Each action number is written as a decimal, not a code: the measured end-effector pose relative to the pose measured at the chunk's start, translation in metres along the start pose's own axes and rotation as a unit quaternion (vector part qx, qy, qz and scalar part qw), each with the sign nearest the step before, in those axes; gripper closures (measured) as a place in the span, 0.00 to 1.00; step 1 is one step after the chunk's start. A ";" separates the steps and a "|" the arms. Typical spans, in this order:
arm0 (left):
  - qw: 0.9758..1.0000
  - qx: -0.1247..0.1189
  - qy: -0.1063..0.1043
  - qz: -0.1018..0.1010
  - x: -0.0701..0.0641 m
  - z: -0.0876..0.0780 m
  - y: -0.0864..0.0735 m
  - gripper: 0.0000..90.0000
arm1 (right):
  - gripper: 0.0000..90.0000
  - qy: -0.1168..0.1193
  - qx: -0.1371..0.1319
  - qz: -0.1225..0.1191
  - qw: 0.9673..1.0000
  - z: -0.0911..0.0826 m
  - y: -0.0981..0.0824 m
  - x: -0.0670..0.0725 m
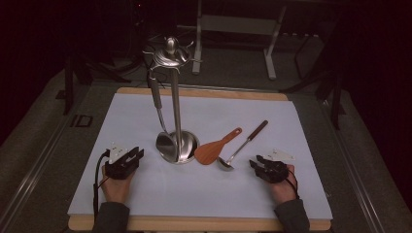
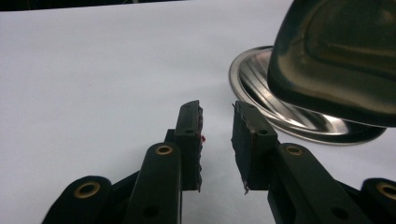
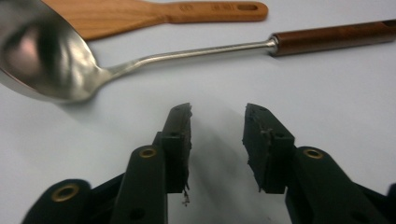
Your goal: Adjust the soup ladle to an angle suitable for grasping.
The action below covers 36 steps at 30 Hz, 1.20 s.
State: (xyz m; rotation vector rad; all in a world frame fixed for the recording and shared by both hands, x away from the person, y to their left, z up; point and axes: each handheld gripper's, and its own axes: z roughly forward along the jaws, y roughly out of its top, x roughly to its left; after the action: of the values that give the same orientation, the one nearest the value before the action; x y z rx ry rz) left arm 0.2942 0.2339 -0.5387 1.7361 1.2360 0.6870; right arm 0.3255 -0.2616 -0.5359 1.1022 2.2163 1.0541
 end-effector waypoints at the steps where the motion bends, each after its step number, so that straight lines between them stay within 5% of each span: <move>1: 1.000 0.000 0.000 0.001 0.000 0.000 0.000 0.81 | 0.70 0.007 -0.006 0.007 1.000 0.000 0.001 0.001; 7: 1.000 0.002 0.002 0.008 -0.001 0.000 0.000 0.80 | 0.75 0.018 -0.015 -0.007 1.000 0.003 0.017 0.011; 12: 1.000 0.003 0.001 0.009 -0.002 0.000 0.000 0.80 | 1.00 0.036 -0.002 -0.036 0.999 0.014 0.036 0.025; 25: 1.000 0.002 0.000 0.010 -0.002 0.000 0.000 0.80 | 1.00 0.078 0.063 -0.049 0.994 0.058 0.055 0.049; 36: 1.000 0.002 0.000 0.010 -0.002 0.000 0.000 0.81 | 1.00 0.100 0.083 -0.036 0.991 0.043 0.045 0.042</move>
State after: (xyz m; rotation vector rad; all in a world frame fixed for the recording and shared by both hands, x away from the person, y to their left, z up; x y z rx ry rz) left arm 0.2933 0.2321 -0.5388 1.7534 1.2221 0.6980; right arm 0.3508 -0.1918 -0.5285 1.0134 2.5218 1.0046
